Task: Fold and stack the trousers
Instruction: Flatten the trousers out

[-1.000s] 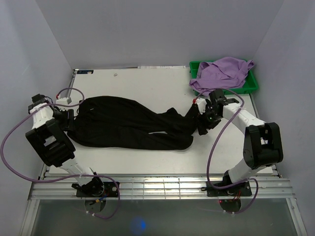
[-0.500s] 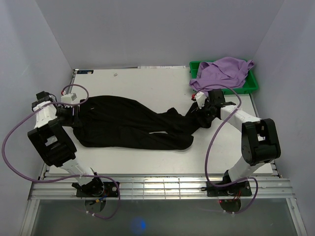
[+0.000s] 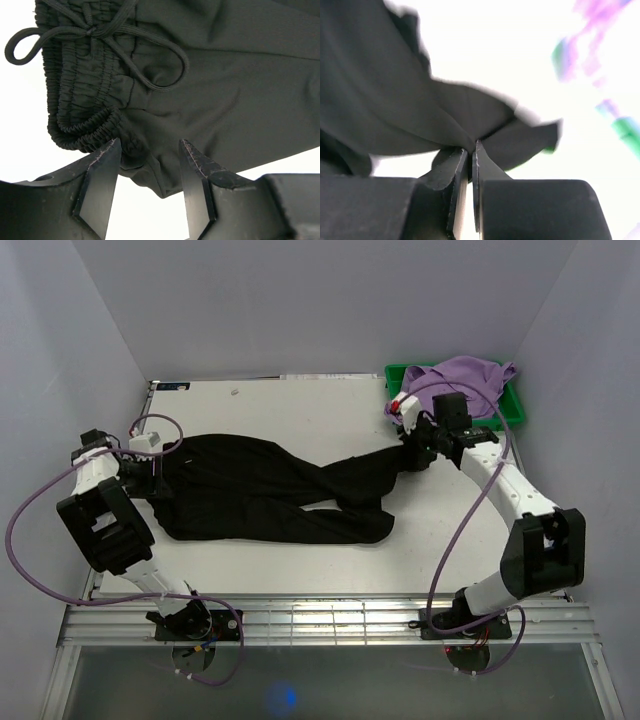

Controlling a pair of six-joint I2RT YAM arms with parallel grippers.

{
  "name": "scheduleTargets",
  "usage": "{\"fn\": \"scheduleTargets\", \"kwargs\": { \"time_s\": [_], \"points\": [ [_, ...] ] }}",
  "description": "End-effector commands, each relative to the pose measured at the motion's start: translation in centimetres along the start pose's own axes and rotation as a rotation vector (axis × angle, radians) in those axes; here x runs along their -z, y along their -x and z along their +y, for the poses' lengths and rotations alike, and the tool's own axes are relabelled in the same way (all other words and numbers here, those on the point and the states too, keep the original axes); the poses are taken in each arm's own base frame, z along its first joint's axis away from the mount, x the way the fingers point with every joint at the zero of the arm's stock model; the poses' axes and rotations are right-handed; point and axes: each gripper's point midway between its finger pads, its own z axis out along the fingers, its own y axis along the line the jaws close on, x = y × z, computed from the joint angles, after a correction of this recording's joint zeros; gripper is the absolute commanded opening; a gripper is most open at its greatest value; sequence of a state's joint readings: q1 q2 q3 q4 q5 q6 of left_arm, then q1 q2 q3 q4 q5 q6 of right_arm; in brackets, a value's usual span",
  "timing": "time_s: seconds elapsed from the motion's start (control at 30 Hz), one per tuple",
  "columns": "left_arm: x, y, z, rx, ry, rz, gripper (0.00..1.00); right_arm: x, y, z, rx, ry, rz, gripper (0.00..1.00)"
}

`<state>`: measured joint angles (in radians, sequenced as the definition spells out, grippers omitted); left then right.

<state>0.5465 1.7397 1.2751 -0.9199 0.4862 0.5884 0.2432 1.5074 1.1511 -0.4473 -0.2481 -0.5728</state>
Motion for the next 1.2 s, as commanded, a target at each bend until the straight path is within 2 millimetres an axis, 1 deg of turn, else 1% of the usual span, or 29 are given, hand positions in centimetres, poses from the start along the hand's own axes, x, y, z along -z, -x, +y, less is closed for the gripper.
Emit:
{"fn": "scheduleTargets", "kwargs": {
  "time_s": [0.0,0.03,0.07,0.1,0.13,0.17,0.2,0.23,0.27,0.3,0.33,0.37,0.4,0.43,0.47,0.5,0.6,0.63,0.67,0.7,0.73,0.83,0.87,0.9,1.0,1.03,1.1,1.13,1.17],
  "points": [
    [-0.2,0.2,-0.6,-0.019,-0.019,-0.025,0.60,6.0,11.9,-1.5,0.045,-0.050,-0.342,0.08],
    [-0.3,0.1,-0.5,-0.016,-0.018,-0.024,0.59,5.5,12.9,-1.8,0.042,-0.038,-0.355,0.08],
    [-0.4,0.0,-0.5,-0.011,-0.020,-0.021,0.59,6.3,15.3,-2.2,0.068,-0.043,-0.409,0.08],
    [-0.4,0.0,-0.5,-0.002,-0.020,-0.021,0.59,5.9,16.6,-2.0,0.084,-0.028,-0.425,0.08],
    [-0.4,0.1,-0.5,0.005,-0.022,-0.021,0.58,3.6,16.8,-2.1,0.080,0.001,-0.402,0.08],
    [-0.4,0.1,-0.6,0.008,-0.023,-0.022,0.57,4.2,19.2,-2.5,0.105,-0.008,-0.441,0.08],
    [-0.4,0.1,-0.7,0.011,-0.026,-0.023,0.57,3.1,20.1,-2.1,0.116,0.008,-0.441,0.08],
    [-0.4,0.1,-0.7,0.017,-0.026,-0.024,0.57,0.5,20.4,-2.5,0.113,0.013,-0.432,0.08],
    [-0.5,-0.1,-0.8,0.021,-0.028,-0.020,0.57,-0.4,21.0,-3.1,0.101,-0.010,-0.436,0.08],
    [-0.5,-0.1,-0.8,0.024,-0.029,-0.019,0.57,-0.7,22.7,-3.7,0.107,-0.037,-0.465,0.08],
    [-0.5,-0.2,-0.8,0.031,-0.028,-0.017,0.57,-3.9,22.0,-4.2,0.087,-0.034,-0.426,0.16],
    [-0.7,-0.5,-0.9,0.037,-0.031,-0.010,0.57,-5.1,21.5,-4.0,0.065,-0.005,-0.384,0.36],
    [-0.7,-0.5,-0.9,0.040,-0.031,-0.011,0.57,-6.1,21.2,-3.9,0.043,0.022,-0.345,0.53],
    [-0.6,-0.5,-1.0,0.041,-0.033,-0.012,0.57,-6.8,22.3,-4.5,0.029,0.033,-0.335,0.74],
    [-0.6,-0.6,-1.1,0.041,-0.036,-0.014,0.58,-7.0,20.4,-3.0,-0.005,0.109,-0.243,0.77],
    [-0.7,-0.7,-1.2,0.042,-0.038,-0.014,0.59,-6.8,19.5,-2.4,-0.013,0.136,-0.206,0.77],
    [-0.6,-0.5,-1.5,0.044,-0.051,-0.024,0.60,-6.0,15.2,0.0,-0.017,0.201,-0.119,0.77],
    [-0.6,-0.4,-1.5,0.042,-0.054,-0.027,0.60,-5.3,12.2,1.8,-0.033,0.226,-0.078,0.76],
    [-0.6,-0.3,-1.6,0.040,-0.058,-0.031,0.60,-5.1,11.0,2.6,-0.044,0.234,-0.071,0.76],
    [-0.6,-0.3,-1.6,0.036,-0.062,-0.033,0.60,-4.9,10.7,3.0,-0.040,0.231,-0.095,0.76],
    [-0.6,-0.3,-1.7,0.032,-0.065,-0.033,0.60,-4.7,8.8,4.3,-0.066,0.252,-0.070,0.76],
    [-0.8,-0.4,-1.7,0.027,-0.073,-0.032,0.61,-5.7,6.9,5.3,-0.131,0.271,-0.034,0.75],
    [-0.9,-0.4,-1.7,0.028,-0.074,-0.034,0.61,-6.2,5.9,5.7,-0.151,0.281,-0.009,0.76],
    [-0.9,-0.4,-1.7,0.027,-0.073,-0.035,0.61,-7.1,4.9,6.1,-0.171,0.294,0.021,0.76],
    [-1.0,-0.2,-1.5,0.025,-0.063,-0.043,0.61,-9.3,2.7,6.2,-0.236,0.277,0.079,0.76],
    [-1.0,-0.2,-1.4,0.025,-0.062,-0.045,0.61,-10.1,2.7,5.6,-0.240,0.240,0.066,0.76],
    [-1.1,-0.1,-1.4,0.026,-0.063,-0.048,0.61,-11.3,1.6,5.3,-0.277,0.212,0.075,0.76],
    [-1.2,0.0,-1.5,0.020,-0.074,-0.051,0.61,-12.0,2.0,5.0,-0.278,0.205,0.043,0.76],
    [-1.4,-0.2,-1.6,0.018,-0.080,-0.047,0.61,-12.3,1.8,5.1,-0.290,0.204,0.042,0.76]
  ]
}}
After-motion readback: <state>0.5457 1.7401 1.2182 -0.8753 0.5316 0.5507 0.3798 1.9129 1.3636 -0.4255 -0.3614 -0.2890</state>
